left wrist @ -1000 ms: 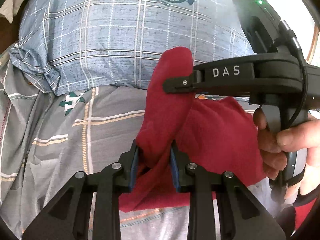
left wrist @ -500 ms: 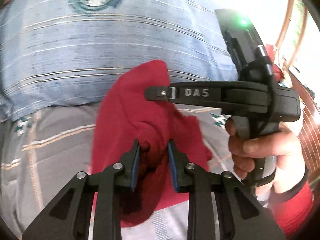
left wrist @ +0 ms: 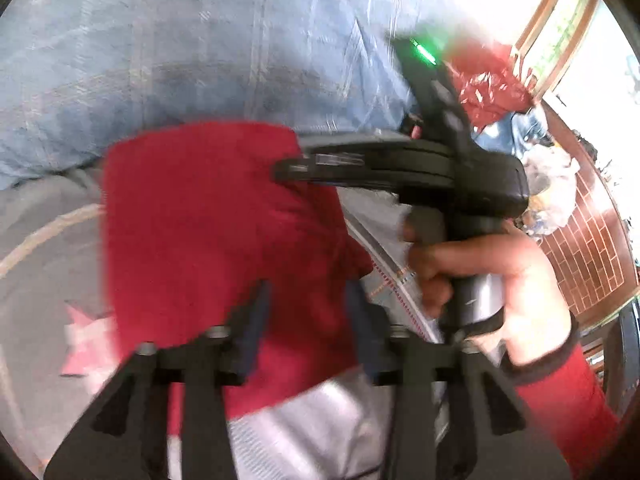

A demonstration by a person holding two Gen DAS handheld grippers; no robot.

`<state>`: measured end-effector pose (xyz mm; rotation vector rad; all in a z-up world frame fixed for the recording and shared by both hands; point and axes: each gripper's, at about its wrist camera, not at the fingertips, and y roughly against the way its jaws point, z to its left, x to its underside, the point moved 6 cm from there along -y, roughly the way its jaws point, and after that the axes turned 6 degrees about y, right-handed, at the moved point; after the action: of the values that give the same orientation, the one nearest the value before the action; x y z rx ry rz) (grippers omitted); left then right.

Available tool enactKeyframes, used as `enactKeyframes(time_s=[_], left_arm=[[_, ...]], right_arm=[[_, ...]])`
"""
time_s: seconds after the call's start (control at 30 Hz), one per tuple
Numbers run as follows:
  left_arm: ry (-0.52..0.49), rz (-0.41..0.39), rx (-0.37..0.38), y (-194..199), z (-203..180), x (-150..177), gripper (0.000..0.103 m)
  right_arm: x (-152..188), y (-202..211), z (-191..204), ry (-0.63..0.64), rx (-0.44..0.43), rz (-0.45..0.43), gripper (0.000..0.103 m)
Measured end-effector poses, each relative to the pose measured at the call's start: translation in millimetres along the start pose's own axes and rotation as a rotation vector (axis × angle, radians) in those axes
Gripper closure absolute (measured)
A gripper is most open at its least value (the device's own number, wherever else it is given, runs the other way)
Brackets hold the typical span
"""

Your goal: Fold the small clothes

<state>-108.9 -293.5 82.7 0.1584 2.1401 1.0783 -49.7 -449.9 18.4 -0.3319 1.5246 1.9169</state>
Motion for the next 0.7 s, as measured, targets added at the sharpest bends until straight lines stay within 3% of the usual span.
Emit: enactKeyframes(time_s=[0.03, 0.1, 0.17, 0.23, 0.33, 0.37, 0.4, 0.43, 0.57, 0.7], left_arm=[[-0.002, -0.022, -0.018, 10.3, 9.8, -1.5, 0.048], [-0.008, -0.077, -0.097, 35.1, 33.9, 1.1, 0.047], [-0.010, -0.109, -0.203, 44.3, 56.1, 5.5, 0.047], [0.008, -0.113, -0.269, 42.7, 75.5, 13.2, 0.047], [0.062, -0.064, -0.247, 25.9, 89.1, 30.2, 0.047], [0.065, -0.053, -0.241, 18.7, 90.6, 34.8, 0.047], [0.065, -0.045, -0.250, 11.8, 93.0, 38.4, 0.047], [0.061, -0.041, -0.258, 5.3, 88.9, 38.4, 0.047], [0.036, -0.065, -0.262, -0.1, 85.9, 39.2, 0.047], [0.072, -0.067, -0.265, -6.7, 100.8, 34.9, 0.047]], right_arm=[[2.1, 12.0, 0.9, -0.017, -0.023, -0.019, 0.065], [10.9, 33.8, 7.5, -0.026, -0.076, -0.052, 0.044], [25.4, 46.0, 16.1, -0.030, -0.121, -0.061, 0.032], [44.4, 45.1, 25.9, -0.043, -0.166, -0.031, 0.029], [63.8, 31.0, 32.8, -0.048, -0.157, 0.015, 0.029], [68.9, 25.7, 33.9, -0.035, -0.138, 0.020, 0.035], [72.6, 22.1, 33.8, -0.020, -0.110, 0.020, 0.067], [75.0, 19.1, 34.8, 0.002, -0.077, 0.014, 0.082], [89.7, 43.5, 47.1, 0.116, 0.017, -0.045, 0.087], [107.0, 35.9, 28.6, 0.090, 0.040, -0.010, 0.090]])
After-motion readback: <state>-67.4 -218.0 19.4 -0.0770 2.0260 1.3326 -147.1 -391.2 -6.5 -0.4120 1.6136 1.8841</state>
